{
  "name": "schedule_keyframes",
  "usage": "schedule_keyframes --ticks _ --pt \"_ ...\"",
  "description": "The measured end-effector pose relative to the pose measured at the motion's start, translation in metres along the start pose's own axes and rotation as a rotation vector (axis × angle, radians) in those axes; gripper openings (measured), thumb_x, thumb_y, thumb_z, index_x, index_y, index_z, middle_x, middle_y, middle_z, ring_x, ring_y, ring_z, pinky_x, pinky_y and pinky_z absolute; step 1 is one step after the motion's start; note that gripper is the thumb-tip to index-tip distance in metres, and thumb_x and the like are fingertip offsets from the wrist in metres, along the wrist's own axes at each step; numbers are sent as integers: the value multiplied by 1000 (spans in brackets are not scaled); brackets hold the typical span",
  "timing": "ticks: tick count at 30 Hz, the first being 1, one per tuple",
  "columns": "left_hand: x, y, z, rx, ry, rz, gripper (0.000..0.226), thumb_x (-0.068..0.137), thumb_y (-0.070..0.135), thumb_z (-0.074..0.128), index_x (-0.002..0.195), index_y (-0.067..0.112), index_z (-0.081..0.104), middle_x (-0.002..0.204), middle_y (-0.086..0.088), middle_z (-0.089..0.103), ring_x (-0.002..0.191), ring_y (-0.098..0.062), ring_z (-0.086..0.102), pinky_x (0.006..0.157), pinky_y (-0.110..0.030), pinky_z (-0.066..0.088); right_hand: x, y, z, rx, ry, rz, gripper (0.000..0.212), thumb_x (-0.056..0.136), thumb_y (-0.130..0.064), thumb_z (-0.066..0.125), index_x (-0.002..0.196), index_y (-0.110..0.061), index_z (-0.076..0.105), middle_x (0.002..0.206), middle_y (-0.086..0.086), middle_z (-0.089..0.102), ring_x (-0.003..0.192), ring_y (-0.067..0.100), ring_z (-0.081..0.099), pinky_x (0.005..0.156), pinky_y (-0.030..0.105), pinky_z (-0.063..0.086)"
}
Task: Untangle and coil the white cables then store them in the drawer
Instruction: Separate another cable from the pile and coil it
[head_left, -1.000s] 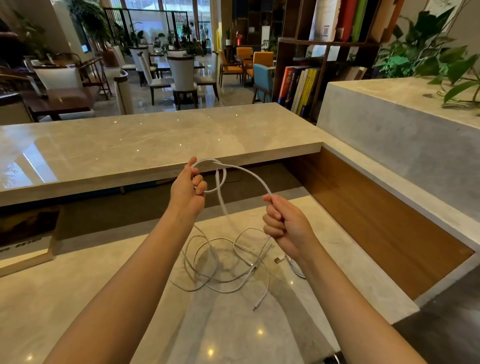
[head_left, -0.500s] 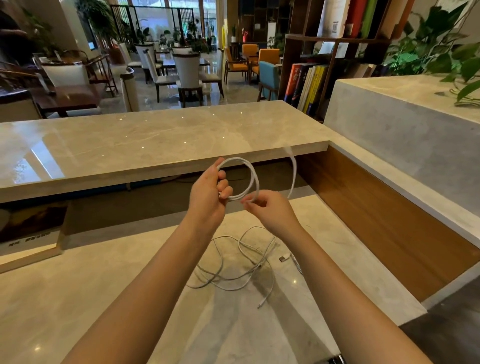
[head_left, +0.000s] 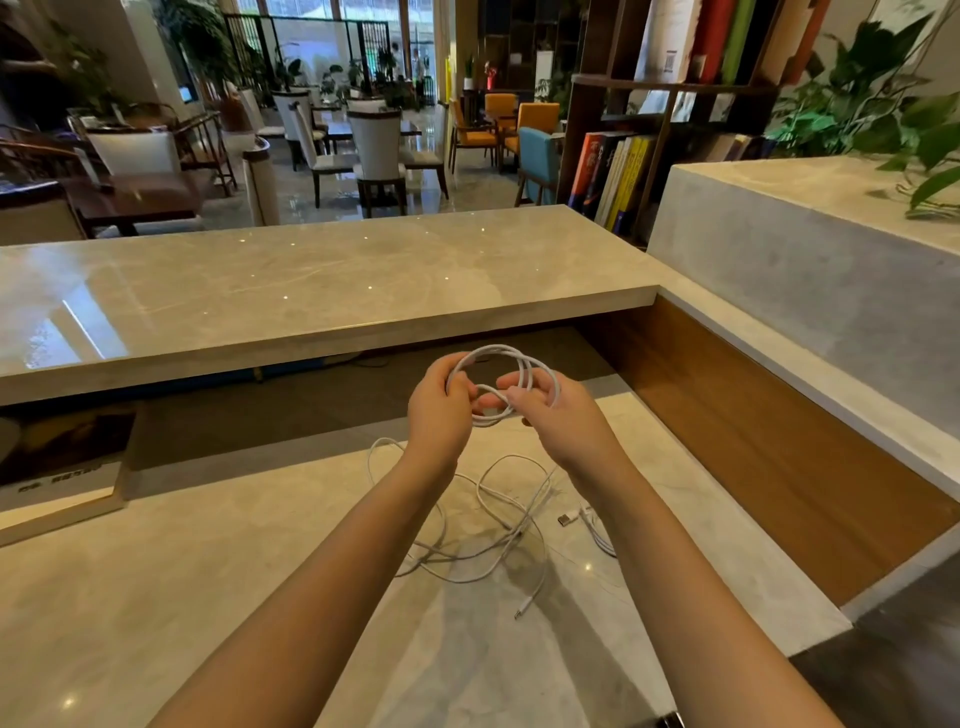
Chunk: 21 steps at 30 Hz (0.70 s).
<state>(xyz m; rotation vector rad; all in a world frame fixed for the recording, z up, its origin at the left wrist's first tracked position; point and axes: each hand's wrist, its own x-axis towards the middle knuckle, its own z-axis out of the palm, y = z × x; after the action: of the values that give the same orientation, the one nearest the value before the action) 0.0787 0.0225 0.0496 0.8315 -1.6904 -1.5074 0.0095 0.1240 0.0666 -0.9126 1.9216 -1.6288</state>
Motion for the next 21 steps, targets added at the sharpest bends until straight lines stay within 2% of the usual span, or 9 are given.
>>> schedule_keyframes --ticks 3,4,6,9,12,15,18,20,21 --pt "2 -4 -3 -2 -60 -115 28 98 14 39 120 15 57 91 -6 64 78 -14 61 65 -22 51 -2 4 -2 83 -34 45 14 93 -18 52 99 -17 65 81 -3 73 80 -1 66 74 19 46" --pt "2 -4 -3 -56 -97 -158 28 98 14 41 120 14 58 94 -8 66 80 -15 63 66 -23 53 -3 7 -3 131 -41 66 14 92 -17 53 94 -17 66 84 1 73 85 6 66 78 23 47" --pt "1 -2 -3 -319 -155 -273 27 97 11 42 120 9 56 93 -9 68 79 -15 66 65 -24 56 -3 14 -3 257 -15 131 15 91 -15 53 85 -16 68 89 9 70 93 20 64 82 32 46" --pt "-1 3 -3 -704 -219 -397 22 97 6 39 113 5 54 82 -10 61 72 -16 64 73 -30 55 -1 23 -4 417 120 272 12 87 -14 57 80 -11 66 79 6 63 83 17 58 75 33 46" --pt "-8 5 -5 -787 -391 -429 16 92 4 40 98 1 55 69 -7 53 55 -15 57 80 -34 47 2 27 -9 474 228 371 6 83 -14 64 79 -9 66 69 2 54 72 14 50 65 29 43" --pt "-12 6 -7 -836 -499 -488 13 86 10 42 88 2 53 61 -4 45 54 -15 47 80 -34 44 7 29 -10 478 278 420 11 83 -14 65 72 -10 64 65 2 51 67 14 48 62 27 42" --pt "-10 6 -7 -757 -505 -475 9 87 12 45 84 6 51 59 -1 39 54 -12 39 74 -29 44 11 31 -9 344 283 394 11 85 -13 60 76 -9 61 71 4 52 71 16 47 64 27 43" --pt "-8 6 -5 -431 -417 -350 9 92 6 43 89 7 52 61 0 39 53 -11 39 67 -26 48 13 33 -8 221 266 354 6 86 -14 59 89 -9 62 75 4 56 74 16 51 64 26 43" --pt "-6 5 -4 -261 -369 -282 12 94 7 41 95 7 53 63 -1 40 54 -11 41 63 -24 49 14 35 -7 157 260 330 11 85 -14 60 95 -11 62 78 3 59 75 15 53 62 25 44"
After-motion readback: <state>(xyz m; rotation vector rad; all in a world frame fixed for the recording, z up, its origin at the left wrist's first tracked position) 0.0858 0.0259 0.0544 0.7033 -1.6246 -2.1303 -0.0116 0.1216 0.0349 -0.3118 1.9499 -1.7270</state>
